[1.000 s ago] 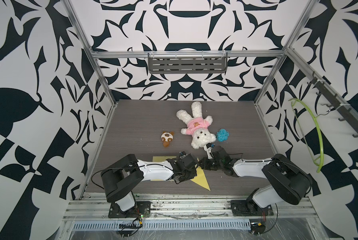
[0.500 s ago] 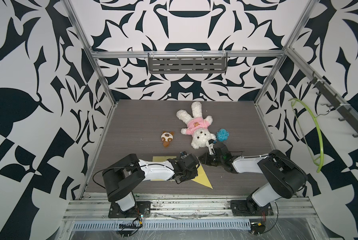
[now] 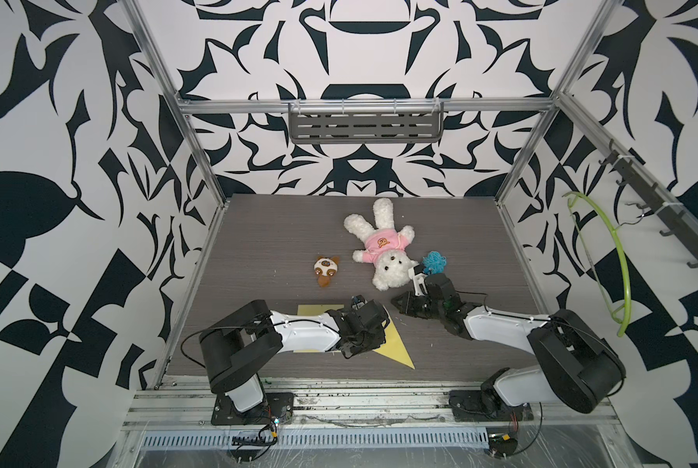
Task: Fold the square paper diagonally
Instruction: Fold the paper at the center of the board.
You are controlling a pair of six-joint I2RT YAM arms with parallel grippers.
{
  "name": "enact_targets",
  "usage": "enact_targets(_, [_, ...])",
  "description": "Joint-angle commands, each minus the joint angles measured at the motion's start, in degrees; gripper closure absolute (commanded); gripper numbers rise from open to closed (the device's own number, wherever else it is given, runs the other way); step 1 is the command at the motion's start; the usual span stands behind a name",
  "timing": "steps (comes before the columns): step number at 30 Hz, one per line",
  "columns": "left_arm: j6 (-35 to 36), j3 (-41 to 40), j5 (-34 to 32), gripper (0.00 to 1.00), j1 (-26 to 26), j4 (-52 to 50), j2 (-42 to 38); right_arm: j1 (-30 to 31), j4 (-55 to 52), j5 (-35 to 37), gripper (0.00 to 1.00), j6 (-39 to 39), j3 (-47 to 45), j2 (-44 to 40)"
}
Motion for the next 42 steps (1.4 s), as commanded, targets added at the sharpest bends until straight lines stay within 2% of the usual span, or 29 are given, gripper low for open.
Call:
enact_targets(1, [0.4,-3.1,0.6,1.0,-0.9,-11.2,5.1,0.7,4.6,-4.2,1.0,1.6,0.1,2.2])
enact_targets(4, [0.4,-3.1,0.7,1.0,-0.9,-11.2,5.1,0.7,9.2,-5.5,1.0,3.7,-0.4,4.2])
enact_targets(19, [0.2,-3.0,0.9,1.0,-1.1,-11.2,5.4,1.4,13.4,-6.4,1.0,4.3,1.6,14.0])
enact_targets(42, [-1.9,-5.4,0.6,1.0,-2.8,-12.4,2.7,1.3,13.9,1.8,1.0,4.9,0.1,18.0])
